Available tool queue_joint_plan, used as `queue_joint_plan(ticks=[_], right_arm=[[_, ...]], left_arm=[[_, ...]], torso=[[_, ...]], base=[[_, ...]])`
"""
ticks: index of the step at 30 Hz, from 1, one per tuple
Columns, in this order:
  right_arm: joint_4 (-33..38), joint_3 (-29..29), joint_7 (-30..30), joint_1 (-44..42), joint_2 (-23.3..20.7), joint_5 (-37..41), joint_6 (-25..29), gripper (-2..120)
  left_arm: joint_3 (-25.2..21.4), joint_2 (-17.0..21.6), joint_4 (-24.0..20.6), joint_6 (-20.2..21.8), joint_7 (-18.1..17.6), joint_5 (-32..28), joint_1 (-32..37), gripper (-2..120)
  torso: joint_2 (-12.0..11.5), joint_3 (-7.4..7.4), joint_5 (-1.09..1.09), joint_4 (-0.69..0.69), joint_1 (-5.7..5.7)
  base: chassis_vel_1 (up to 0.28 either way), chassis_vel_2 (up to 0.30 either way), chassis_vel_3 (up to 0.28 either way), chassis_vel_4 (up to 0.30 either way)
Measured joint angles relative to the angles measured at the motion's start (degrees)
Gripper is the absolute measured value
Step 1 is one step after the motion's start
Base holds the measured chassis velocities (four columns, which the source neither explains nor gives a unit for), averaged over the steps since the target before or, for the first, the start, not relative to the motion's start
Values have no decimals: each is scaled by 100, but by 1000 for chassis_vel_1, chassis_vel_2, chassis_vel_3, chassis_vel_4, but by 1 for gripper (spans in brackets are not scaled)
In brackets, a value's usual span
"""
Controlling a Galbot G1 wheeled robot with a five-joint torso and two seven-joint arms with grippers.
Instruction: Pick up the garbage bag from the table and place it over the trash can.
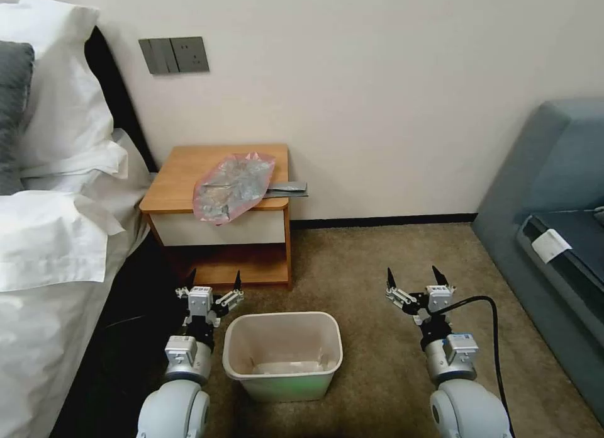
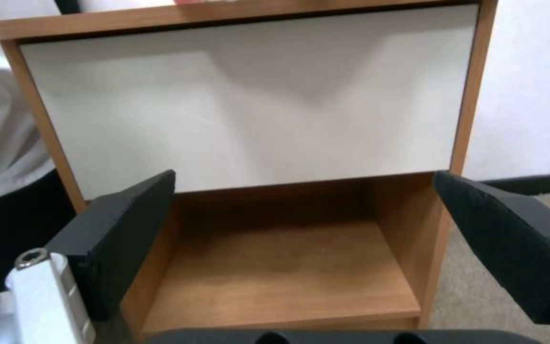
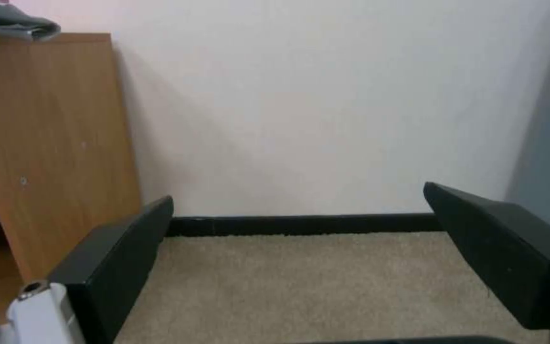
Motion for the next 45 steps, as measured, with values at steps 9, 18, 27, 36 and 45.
queue_joint_plan(ticks=[9, 18, 27, 36, 45], right_arm=[[0, 0, 0, 0, 0, 0, 0, 100], [0, 0, 0, 0, 0, 0, 0, 100], [0, 0, 0, 0, 0, 0, 0, 100], [0, 0, 0, 0, 0, 0, 0, 100], [533, 149, -126, -514, -318, 552, 374, 100]], left_arm=[[0, 0, 0, 0, 0, 0, 0, 100], [0, 0, 0, 0, 0, 0, 0, 100], [0, 0, 0, 0, 0, 0, 0, 100], [0, 0, 0, 0, 0, 0, 0, 100], [-608, 568, -297, -97, -181, -939, 391, 100]], torso=[[0, 0, 0, 0, 1], [0, 0, 0, 0, 0], [0, 0, 0, 0, 0], [0, 0, 0, 0, 0], [0, -1, 6, 0, 0]], base=[[0, 0, 0, 0], [0, 0, 0, 0], [0, 0, 0, 0], [0, 0, 0, 0], [0, 0, 0, 0]])
